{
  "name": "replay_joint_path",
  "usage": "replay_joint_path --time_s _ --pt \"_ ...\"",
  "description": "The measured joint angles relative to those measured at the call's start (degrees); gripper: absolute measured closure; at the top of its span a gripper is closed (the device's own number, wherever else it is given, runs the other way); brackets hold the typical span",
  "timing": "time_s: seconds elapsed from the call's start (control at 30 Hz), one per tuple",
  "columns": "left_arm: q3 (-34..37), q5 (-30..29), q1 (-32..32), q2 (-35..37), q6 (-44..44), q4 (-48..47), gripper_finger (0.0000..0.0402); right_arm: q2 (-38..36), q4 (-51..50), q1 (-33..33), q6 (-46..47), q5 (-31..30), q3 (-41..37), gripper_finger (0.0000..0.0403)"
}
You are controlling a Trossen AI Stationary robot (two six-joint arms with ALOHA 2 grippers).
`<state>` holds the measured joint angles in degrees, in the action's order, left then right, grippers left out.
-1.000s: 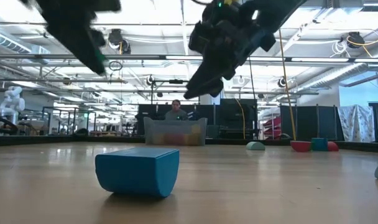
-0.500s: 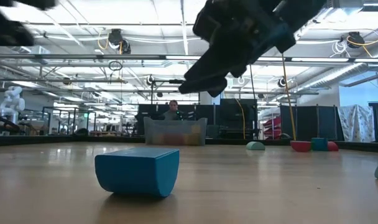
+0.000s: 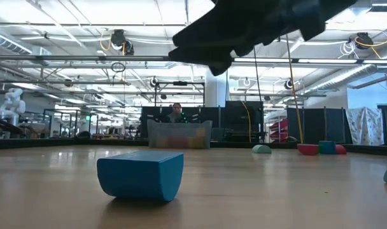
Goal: Sort blocks by size
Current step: Put the green half circle block into the white bin, then put the blue half circle block into the white bin
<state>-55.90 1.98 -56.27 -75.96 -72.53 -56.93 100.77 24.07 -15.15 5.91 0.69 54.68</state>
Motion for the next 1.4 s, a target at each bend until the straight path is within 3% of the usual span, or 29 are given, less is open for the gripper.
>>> replay_joint_path --time_s 0.23,0.4,0.7,0.9,1.13,1.4 --pt "0.23 -5.82 -4.07 -1.64 -5.19 0.08 0.0306 0.25 0.92 -3.25 2.24 -4.36 0.0 0.0241" --pt "2.52 -3.61 -5.15 -5.21 -7.33 0.96 0.0306 3.04 4.77 -6.23 3.42 -6.82 0.22 0.0229" --pt "2.73 -3.1 -6.8 -10.4 -11.06 1.08 0.0305 10.7 2.18 -9.14 4.36 -8.36 9.32 0.0205" --pt "2.73 -3.17 -6.86 -12.63 -11.11 0.9 0.0264 14.08 -6.23 -9.32 4.43 -12.37 15.41 0.0189" --pt "2.71 -3.15 -6.86 -12.68 -10.67 1.53 0.02 17.59 -9.71 -10.61 5.47 -12.29 16.76 0.0161" --pt "0.64 -1.01 -6.84 -12.63 -9.35 1.75 0.0193 18.49 -11.66 -11.97 7.46 -8.71 16.76 0.0133"
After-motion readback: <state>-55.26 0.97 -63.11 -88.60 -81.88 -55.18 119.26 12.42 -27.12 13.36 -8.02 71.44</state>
